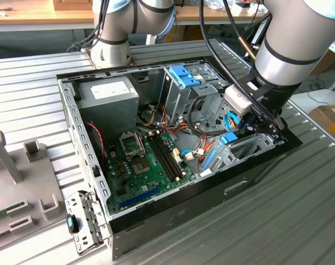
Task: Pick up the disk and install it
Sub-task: 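Insert the second disk wire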
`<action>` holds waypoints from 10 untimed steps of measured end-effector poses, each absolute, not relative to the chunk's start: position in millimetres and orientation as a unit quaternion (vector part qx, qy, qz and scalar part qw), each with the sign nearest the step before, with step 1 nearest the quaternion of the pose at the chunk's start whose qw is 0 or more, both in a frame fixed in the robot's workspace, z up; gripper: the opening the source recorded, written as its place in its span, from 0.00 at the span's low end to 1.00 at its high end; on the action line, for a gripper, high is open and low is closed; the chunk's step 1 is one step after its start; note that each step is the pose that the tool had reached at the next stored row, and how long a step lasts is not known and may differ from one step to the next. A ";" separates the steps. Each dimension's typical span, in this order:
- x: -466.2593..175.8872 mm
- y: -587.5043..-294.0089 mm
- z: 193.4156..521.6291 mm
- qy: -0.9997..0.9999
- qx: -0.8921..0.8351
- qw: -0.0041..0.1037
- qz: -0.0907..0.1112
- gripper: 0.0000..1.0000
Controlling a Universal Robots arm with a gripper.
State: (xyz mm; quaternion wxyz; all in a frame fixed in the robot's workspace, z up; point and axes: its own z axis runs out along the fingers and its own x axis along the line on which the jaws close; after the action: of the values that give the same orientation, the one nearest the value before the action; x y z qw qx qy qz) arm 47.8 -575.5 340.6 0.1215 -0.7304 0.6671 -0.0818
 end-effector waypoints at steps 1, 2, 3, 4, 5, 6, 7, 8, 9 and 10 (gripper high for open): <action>47.8 -575.5 339.0 0.667 -0.730 0.121 -0.082 0.16; 47.8 -575.4 343.2 0.668 -0.730 0.121 -0.082 0.16; 47.5 -572.9 342.7 0.667 -0.730 0.117 -0.086 0.16; 47.5 -572.9 342.0 0.667 -0.730 0.117 -0.086 0.16; 47.4 -572.9 341.2 0.667 -0.730 0.117 -0.086 0.16; 47.4 -572.9 340.3 0.667 -0.730 0.117 -0.086 0.16; 47.4 -572.9 339.7 0.667 -0.730 0.117 -0.087 0.16; 47.4 -572.9 339.7 0.667 -0.730 0.117 -0.087 0.16; 47.4 -572.9 339.6 0.667 -0.730 0.117 -0.087 0.16; 47.5 -572.8 339.4 0.667 -0.730 0.117 -0.086 0.16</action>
State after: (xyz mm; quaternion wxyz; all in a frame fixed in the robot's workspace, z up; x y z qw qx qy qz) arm 47.5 -572.8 339.4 0.1167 -0.7303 0.6675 -0.0865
